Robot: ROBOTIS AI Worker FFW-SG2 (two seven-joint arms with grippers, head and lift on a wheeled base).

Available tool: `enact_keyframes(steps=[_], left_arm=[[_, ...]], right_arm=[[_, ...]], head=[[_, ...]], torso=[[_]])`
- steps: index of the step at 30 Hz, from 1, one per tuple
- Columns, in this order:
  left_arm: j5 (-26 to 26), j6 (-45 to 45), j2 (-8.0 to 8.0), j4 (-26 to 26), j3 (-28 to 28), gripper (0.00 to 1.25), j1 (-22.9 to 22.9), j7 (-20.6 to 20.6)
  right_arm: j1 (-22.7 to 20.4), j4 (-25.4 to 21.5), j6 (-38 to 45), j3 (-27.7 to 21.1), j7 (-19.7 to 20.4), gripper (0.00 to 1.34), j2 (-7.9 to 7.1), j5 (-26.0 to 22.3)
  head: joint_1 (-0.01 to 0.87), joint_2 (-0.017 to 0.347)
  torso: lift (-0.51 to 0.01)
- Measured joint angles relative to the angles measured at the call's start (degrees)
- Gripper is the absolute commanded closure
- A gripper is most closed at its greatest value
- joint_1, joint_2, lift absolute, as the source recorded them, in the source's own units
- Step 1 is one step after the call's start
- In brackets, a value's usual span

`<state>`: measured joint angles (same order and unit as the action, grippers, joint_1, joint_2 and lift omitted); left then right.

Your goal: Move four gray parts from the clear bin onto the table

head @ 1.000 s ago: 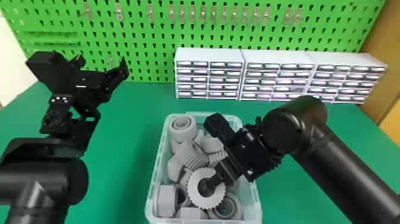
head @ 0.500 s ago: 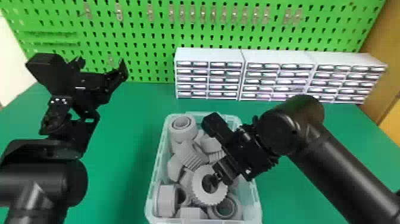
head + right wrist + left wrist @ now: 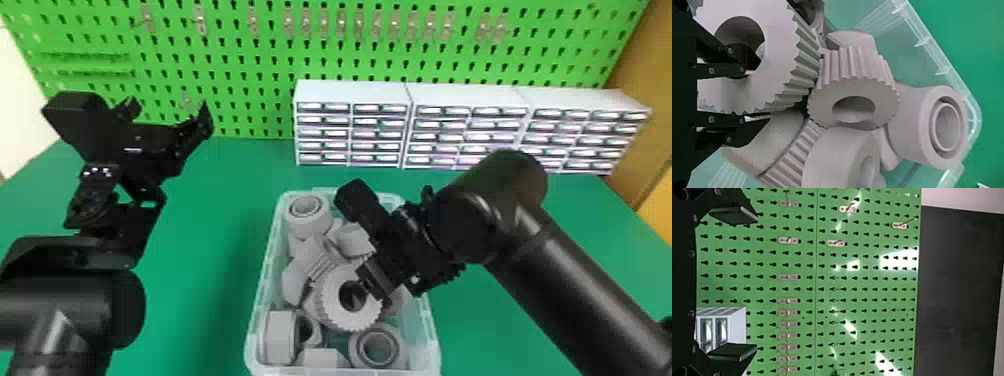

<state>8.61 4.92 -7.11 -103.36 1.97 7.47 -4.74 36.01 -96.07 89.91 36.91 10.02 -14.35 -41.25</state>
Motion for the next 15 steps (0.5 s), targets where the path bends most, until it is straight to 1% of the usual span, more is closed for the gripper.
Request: enact_keyframes(steps=[4, 10, 15], left_arm=[[-0.1, 0.0, 0.01, 0.0, 0.0, 0.14, -0.2, 0.0], [-0.6, 0.1, 0.02, 0.0, -0.3, 0.14, -0.3, 0.0], [-1.0, 0.1, 0.05, 0.0, -0.5, 0.14, -0.5, 0.0]], right_arm=[[-0.3, -1.3, 0.0, -1.7, 0.0, 1.25, 0.62, 1.1], [-1.0, -3.6, 0.0, -5.7, 0.0, 1.25, 2.34, 3.9], [-1.6, -5.4, 0.0, -8.3, 0.0, 1.25, 3.15, 6.4]], head=[[0.678, 0.034], [0.678, 0.034], [0.678, 0.034]], torso=[[-0.050], [-0.050], [-0.050]])
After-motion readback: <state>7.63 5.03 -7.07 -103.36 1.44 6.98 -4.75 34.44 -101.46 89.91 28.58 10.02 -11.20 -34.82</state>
